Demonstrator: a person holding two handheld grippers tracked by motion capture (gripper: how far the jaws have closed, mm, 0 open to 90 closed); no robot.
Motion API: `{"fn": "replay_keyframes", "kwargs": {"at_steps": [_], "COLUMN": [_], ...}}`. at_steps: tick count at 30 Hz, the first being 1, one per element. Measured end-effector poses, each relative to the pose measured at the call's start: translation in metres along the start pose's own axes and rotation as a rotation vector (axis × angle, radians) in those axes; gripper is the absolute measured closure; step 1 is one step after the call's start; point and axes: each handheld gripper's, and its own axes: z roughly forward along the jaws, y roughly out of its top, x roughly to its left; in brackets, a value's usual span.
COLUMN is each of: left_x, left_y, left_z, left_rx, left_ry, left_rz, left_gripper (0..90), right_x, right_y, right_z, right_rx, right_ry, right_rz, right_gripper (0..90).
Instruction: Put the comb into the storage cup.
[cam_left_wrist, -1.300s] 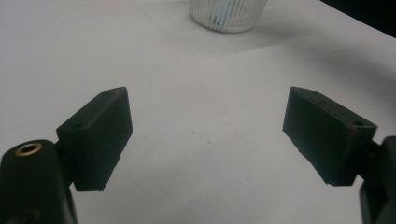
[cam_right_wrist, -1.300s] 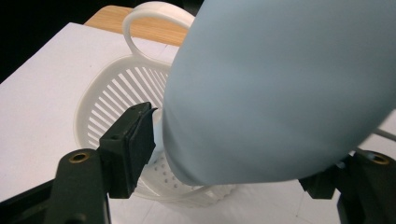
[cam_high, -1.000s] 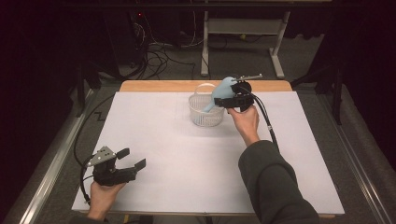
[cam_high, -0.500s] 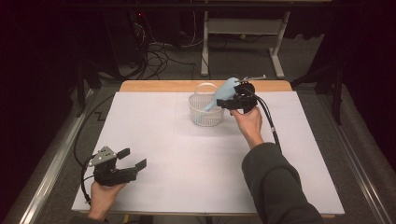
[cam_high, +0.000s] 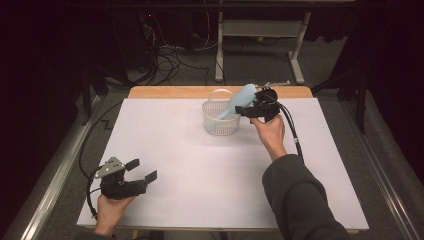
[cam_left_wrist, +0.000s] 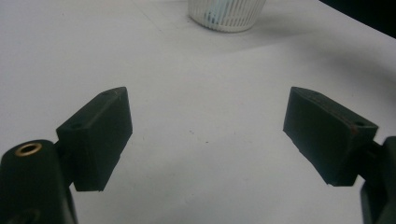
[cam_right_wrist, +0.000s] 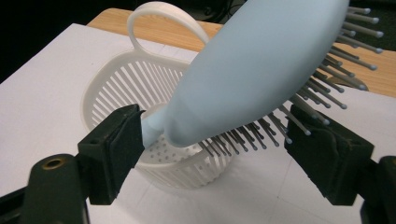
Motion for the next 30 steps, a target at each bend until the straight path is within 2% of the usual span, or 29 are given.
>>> {"fn": "replay_keyframes", "kwargs": {"at_steps": [30], "left_x": [0.0], "left_y": [0.0], "left_z": [0.0], "left_rx": [-0.001], "left_ry": [0.008], "left_rz": [-0.003], "left_gripper": [14.7], "right_x": [-0.012], "right_y": [-0.008], "right_z": [-0.026], "right_rx": [-0.012], "right_ry": [-0.012], "right_rz": [-0.029], "right_gripper": [19.9]}}
